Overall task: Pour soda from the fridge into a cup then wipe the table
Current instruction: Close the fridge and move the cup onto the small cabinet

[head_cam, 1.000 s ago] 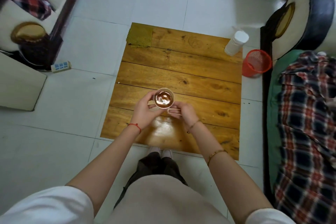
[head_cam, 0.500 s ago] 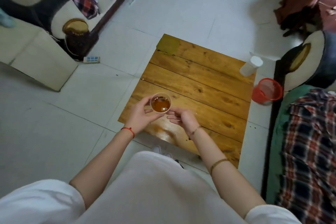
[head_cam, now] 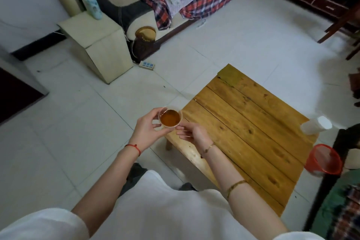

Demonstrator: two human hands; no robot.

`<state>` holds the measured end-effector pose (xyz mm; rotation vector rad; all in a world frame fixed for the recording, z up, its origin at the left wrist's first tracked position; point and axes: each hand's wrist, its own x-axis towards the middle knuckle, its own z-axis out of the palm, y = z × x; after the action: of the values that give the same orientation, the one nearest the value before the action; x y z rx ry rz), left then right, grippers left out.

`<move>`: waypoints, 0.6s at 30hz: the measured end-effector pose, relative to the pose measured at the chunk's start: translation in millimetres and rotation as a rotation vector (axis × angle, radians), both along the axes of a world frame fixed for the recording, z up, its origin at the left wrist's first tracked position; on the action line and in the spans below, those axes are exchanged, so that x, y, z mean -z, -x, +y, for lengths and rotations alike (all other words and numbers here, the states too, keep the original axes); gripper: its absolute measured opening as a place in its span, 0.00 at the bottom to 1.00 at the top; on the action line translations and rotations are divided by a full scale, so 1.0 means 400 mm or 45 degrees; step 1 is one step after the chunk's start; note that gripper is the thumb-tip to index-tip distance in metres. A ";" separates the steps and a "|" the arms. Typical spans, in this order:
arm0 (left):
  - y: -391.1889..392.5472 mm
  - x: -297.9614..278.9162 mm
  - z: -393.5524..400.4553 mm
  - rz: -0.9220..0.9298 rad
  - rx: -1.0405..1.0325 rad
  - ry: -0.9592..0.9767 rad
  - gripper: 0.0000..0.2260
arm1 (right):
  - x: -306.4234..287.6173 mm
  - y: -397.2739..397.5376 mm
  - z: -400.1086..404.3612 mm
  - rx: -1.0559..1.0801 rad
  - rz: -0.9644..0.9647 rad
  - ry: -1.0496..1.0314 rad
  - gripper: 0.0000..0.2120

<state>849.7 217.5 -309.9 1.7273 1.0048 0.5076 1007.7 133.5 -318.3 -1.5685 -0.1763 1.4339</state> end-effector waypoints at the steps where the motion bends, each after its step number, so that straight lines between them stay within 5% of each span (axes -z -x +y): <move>1: 0.025 -0.001 0.022 -0.001 -0.030 0.001 0.29 | -0.003 0.021 0.029 -0.035 -0.005 -0.008 0.11; 18: 0.512 -0.033 0.561 0.047 -0.246 -0.074 0.30 | -0.027 0.483 0.644 -0.248 0.086 -0.053 0.12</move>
<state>645.0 441.9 -296.7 1.7049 1.2013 0.6355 814.6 391.1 -307.3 -1.4990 -0.3243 1.6211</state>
